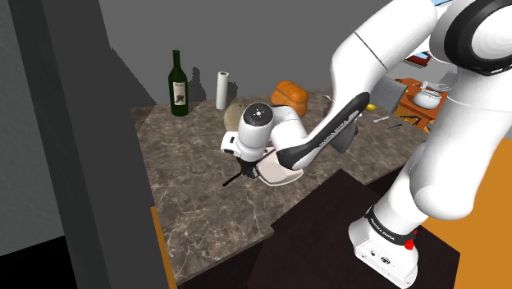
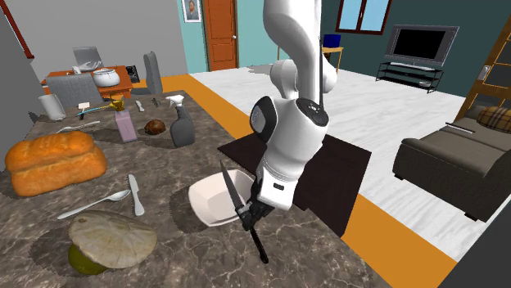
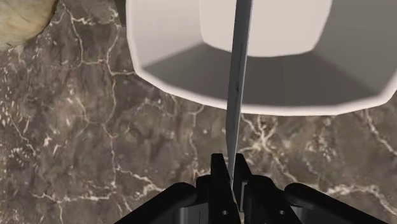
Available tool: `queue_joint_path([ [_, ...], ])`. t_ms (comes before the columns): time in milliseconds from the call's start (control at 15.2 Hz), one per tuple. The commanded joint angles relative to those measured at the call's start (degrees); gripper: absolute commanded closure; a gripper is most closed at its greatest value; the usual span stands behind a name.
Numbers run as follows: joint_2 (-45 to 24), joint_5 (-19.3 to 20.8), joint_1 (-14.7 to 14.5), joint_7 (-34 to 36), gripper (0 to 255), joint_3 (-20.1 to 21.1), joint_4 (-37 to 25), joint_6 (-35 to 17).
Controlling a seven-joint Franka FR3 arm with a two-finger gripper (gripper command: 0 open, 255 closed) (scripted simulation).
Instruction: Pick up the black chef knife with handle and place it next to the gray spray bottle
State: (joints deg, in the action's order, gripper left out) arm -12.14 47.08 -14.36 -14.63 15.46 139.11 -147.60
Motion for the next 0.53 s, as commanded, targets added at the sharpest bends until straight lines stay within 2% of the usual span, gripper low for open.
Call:
queue_joint_path([
  [0, 1.5, -1.9, 0.3, -1.8, 255, 0.5, 0.3, 0.8],
  [462, 6.9, -8.6, 1.0, -7.9, 255, 2.1, 0.9, 3.8],
])
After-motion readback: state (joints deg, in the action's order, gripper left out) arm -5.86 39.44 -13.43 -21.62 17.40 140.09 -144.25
